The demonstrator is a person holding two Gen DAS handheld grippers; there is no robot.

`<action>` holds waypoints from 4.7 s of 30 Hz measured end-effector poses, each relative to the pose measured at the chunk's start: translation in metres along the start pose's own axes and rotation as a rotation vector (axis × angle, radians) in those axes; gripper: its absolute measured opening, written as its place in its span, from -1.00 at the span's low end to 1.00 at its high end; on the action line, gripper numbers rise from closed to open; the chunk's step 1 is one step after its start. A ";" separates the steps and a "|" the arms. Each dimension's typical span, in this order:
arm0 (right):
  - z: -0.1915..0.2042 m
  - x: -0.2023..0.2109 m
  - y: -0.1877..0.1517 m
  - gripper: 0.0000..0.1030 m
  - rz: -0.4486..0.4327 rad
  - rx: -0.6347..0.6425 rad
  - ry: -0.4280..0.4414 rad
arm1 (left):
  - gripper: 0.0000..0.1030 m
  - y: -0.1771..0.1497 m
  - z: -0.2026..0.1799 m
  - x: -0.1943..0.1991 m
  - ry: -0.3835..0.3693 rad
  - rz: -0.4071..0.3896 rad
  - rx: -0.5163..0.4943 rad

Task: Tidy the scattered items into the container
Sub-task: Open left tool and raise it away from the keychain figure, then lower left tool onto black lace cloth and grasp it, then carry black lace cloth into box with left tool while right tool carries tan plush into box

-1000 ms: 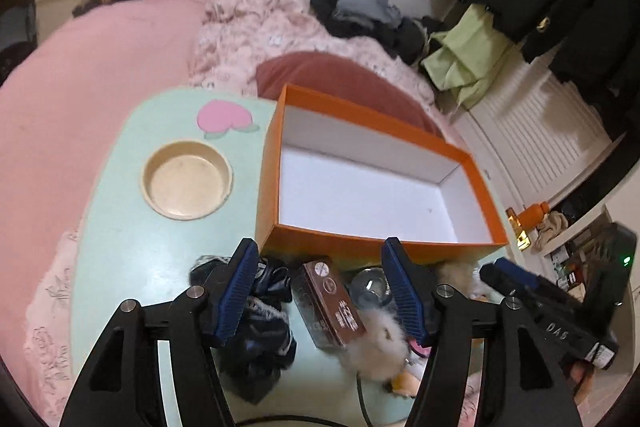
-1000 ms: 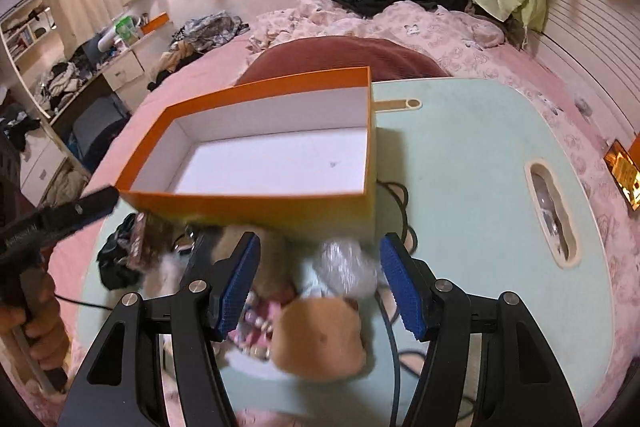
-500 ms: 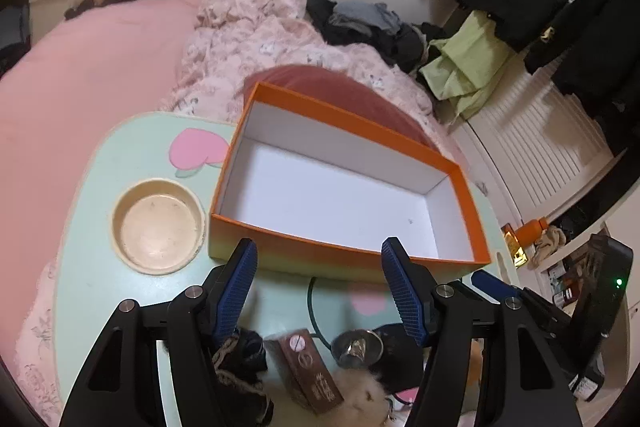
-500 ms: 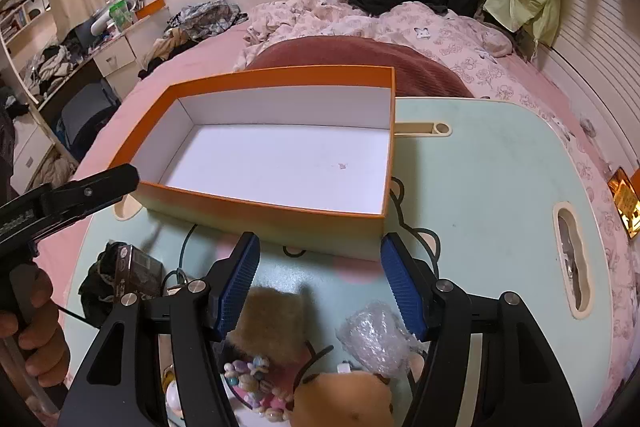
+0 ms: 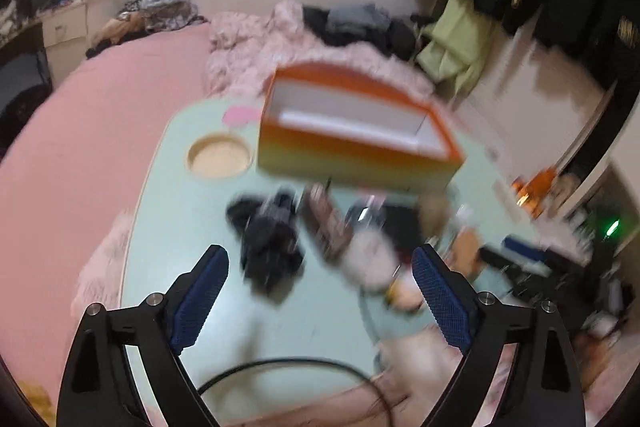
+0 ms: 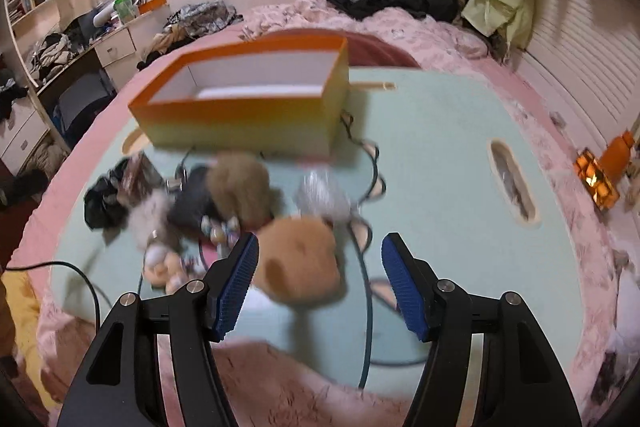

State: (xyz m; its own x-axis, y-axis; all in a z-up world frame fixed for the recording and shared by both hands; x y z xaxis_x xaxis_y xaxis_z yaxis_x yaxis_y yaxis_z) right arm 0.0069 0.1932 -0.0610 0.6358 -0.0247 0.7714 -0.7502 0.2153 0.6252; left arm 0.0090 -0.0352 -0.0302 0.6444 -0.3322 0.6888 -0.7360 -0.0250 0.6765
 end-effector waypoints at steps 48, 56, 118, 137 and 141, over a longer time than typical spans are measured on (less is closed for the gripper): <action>0.005 -0.026 -0.033 0.99 0.074 0.103 -0.093 | 1.00 -0.056 -0.017 -0.062 0.213 0.075 -0.062; 0.004 -0.026 -0.031 0.99 0.069 0.100 -0.095 | 1.00 -0.054 -0.012 -0.058 0.216 0.091 -0.049; -0.008 -0.008 -0.006 -0.18 -0.146 -0.038 0.221 | -0.38 -0.034 -0.028 0.023 0.057 -0.312 -0.070; 0.018 -0.027 0.118 -0.17 -0.249 0.015 0.150 | -0.38 0.108 -0.032 -0.045 -0.011 -0.275 -0.088; 0.017 -0.062 0.119 -0.17 -0.158 -0.001 0.170 | -0.39 0.107 -0.028 -0.076 -0.064 -0.206 -0.030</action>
State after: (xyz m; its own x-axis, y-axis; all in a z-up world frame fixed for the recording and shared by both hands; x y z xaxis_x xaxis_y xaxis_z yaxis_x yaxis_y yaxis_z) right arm -0.1249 0.2033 -0.0324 0.7668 0.1066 0.6330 -0.6389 0.2230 0.7363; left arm -0.1132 0.0141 -0.0027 0.7655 -0.3826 0.5174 -0.5827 -0.0710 0.8096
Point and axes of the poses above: each gripper's, at about its wrist camera, not at the fingertips, and x roughly against the way its jaws point, z to its left, y to its top, the point moved 5 cm from there along -x, roughly the way its jaws point
